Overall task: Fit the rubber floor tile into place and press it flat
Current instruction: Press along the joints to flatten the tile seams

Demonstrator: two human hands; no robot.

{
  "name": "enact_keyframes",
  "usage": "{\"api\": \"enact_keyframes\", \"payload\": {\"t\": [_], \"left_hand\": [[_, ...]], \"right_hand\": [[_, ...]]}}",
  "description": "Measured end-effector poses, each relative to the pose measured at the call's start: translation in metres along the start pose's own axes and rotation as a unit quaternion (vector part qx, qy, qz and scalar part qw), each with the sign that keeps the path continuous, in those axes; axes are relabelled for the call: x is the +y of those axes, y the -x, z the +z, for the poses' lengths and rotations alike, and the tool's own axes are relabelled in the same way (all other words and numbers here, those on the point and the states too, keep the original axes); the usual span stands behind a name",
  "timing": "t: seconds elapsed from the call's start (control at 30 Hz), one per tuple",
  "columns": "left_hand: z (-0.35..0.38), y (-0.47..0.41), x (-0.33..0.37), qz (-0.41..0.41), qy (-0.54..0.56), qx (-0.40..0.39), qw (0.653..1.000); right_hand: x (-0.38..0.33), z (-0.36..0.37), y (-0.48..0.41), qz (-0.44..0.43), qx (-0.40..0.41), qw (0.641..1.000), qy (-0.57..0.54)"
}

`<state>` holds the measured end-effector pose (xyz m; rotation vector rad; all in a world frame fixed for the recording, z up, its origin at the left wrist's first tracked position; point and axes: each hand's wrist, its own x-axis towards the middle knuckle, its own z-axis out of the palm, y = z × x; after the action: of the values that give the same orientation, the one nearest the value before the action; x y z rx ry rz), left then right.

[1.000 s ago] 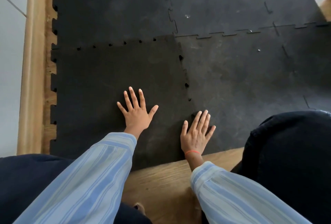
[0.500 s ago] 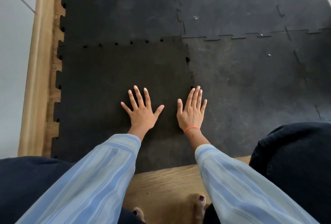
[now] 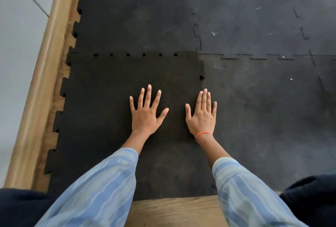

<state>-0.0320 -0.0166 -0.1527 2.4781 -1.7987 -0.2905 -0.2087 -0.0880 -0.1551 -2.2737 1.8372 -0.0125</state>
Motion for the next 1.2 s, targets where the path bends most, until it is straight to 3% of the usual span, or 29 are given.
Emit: {"api": "enact_keyframes", "payload": {"t": [0.2,0.4,0.77,0.97,1.2], "left_hand": [[0.003,-0.001,-0.003,-0.002,0.006,0.020,1.000],[0.002,-0.015,-0.022,0.030,-0.002,0.050,0.998],[-0.011,-0.052,-0.039,-0.008,0.007,0.015,1.000],[-0.006,-0.050,-0.039,0.000,0.004,0.043,0.999],[-0.004,-0.050,-0.039,-0.002,-0.003,0.042,0.999]], "right_hand": [[-0.017,-0.009,-0.047,-0.031,0.039,0.999,-0.020],[-0.024,-0.009,-0.079,-0.053,0.029,0.998,-0.015],[-0.028,-0.010,-0.084,-0.057,0.008,0.998,-0.014],[-0.049,-0.026,-0.140,-0.138,-0.020,0.990,0.016],[-0.056,-0.014,-0.145,-0.124,-0.029,0.992,0.018]]}}
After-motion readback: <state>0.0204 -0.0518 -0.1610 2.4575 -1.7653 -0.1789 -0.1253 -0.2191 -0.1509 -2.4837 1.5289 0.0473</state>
